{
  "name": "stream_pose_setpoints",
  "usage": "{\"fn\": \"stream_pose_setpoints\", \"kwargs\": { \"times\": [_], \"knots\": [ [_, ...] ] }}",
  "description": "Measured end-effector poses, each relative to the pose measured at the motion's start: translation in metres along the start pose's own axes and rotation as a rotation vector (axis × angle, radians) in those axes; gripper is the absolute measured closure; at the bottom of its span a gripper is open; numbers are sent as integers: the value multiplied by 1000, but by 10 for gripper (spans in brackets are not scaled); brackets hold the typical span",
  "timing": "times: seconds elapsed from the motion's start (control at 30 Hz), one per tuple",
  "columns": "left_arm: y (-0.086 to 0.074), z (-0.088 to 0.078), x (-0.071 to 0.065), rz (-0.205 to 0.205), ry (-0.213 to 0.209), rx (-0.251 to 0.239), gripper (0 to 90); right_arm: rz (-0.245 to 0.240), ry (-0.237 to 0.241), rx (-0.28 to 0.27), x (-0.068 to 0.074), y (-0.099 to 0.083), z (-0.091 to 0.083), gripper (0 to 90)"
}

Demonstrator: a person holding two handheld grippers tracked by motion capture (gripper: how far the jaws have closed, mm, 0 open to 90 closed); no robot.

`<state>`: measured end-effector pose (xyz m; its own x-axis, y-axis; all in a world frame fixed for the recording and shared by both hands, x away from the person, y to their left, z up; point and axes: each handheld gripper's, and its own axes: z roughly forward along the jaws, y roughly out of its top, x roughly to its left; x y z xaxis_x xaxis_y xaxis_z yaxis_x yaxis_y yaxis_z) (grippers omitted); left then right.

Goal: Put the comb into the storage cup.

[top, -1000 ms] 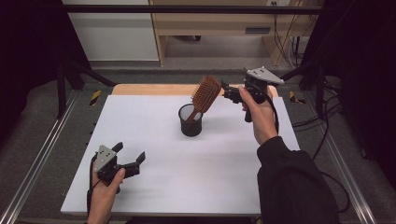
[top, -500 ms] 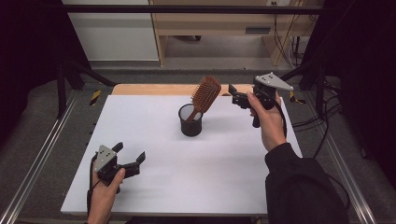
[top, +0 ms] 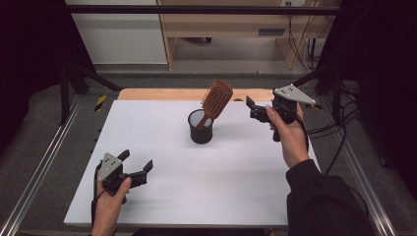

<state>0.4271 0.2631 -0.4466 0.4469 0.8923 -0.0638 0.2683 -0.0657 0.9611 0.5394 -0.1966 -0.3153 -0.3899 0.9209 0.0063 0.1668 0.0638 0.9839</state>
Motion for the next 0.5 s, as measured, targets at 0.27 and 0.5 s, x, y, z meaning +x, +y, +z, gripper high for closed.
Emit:
{"fn": "stream_pose_setpoints", "kwargs": {
  "times": [0.27,0.5],
  "knots": [
    [-1,-1,1,-4,5,1,46,4,0,-8,-7,-4,-15,37],
    [1,-5,3,-4,5,-10,43,-19,-11,-11,-13,-12,-31,37]
  ]
}}
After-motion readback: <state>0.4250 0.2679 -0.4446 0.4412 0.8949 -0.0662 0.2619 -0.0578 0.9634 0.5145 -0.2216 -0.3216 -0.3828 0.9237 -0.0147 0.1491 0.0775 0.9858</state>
